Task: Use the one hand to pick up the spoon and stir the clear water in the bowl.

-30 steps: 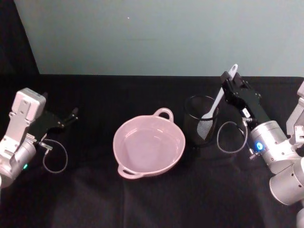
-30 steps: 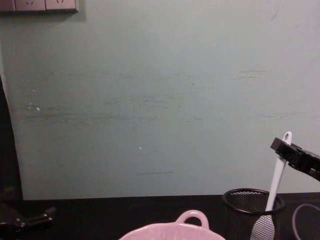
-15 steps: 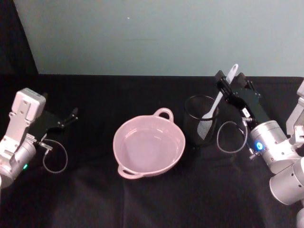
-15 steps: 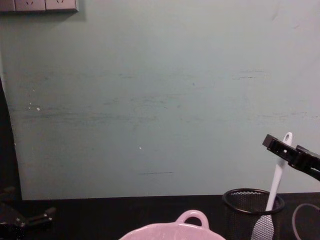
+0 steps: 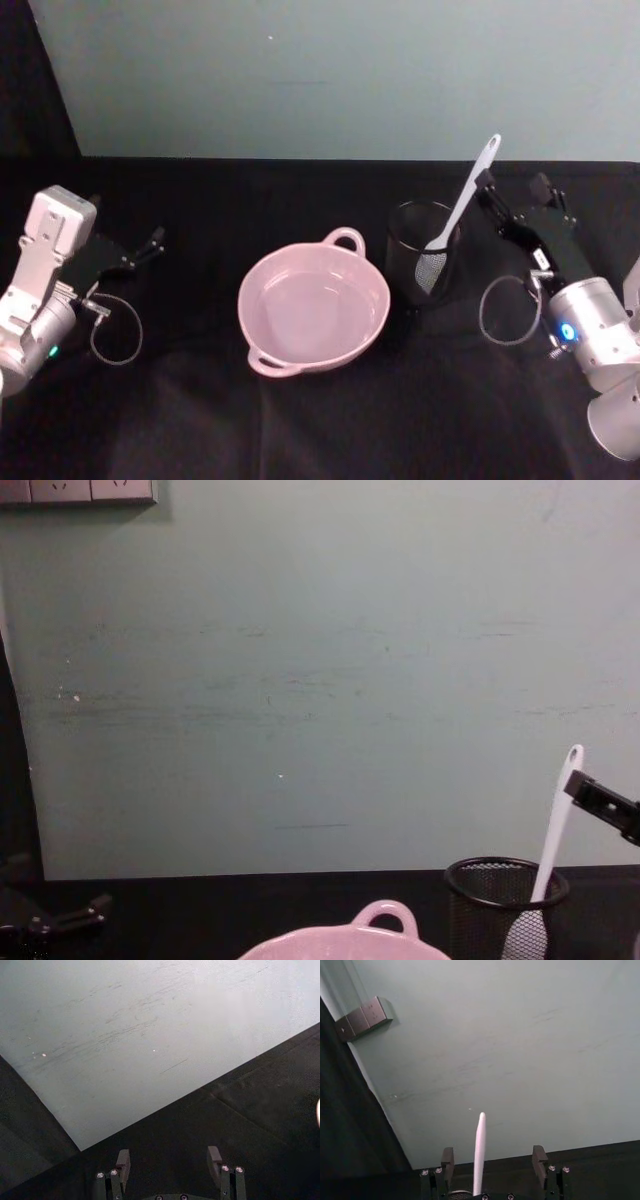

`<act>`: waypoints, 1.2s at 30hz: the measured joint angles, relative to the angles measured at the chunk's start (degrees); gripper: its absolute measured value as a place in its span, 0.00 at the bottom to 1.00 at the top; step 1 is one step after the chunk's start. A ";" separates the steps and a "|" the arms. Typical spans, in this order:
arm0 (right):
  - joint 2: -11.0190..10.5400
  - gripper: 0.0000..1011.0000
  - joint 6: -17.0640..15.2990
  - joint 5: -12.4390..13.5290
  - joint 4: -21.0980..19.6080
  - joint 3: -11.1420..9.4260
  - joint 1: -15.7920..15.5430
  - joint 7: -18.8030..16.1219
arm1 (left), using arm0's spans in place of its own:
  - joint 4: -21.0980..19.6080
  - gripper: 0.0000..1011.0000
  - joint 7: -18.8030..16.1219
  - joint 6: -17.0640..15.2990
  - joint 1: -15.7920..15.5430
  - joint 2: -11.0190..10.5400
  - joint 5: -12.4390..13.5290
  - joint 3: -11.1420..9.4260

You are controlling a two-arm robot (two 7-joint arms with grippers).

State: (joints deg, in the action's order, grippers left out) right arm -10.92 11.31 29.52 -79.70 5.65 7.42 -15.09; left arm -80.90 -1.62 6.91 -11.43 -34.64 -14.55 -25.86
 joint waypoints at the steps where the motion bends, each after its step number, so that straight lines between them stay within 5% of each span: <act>1: -0.22 0.99 0.07 -0.45 -0.41 -0.08 -0.34 0.13 | 0.00 1.00 0.00 0.00 0.00 0.00 0.00 0.00; 5: -1.47 0.99 0.51 -3.50 -2.39 -0.28 -1.87 0.70 | 0.00 1.00 0.00 0.00 0.00 0.00 0.00 -0.01; 8: -3.21 0.99 1.25 -9.87 -4.60 -0.13 -3.86 3.49 | 0.00 1.00 0.00 0.00 0.00 0.00 0.00 0.00; 15: -4.77 0.99 3.19 -20.31 -6.09 -0.28 -7.56 8.93 | 0.00 1.00 0.00 0.00 0.00 0.00 0.00 0.00; 25: -3.68 0.99 5.35 -22.23 -3.67 -1.99 -10.38 9.53 | 0.00 1.00 0.00 0.00 0.00 0.00 0.00 0.00; 36: -2.90 0.99 5.67 -21.91 -2.46 -2.59 -10.17 9.31 | 0.00 1.00 0.00 0.00 0.00 0.00 0.00 0.00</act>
State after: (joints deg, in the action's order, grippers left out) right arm -13.82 16.98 7.61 -82.16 3.06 -2.74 -5.78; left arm -80.90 -1.62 6.90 -11.43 -34.64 -14.55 -25.86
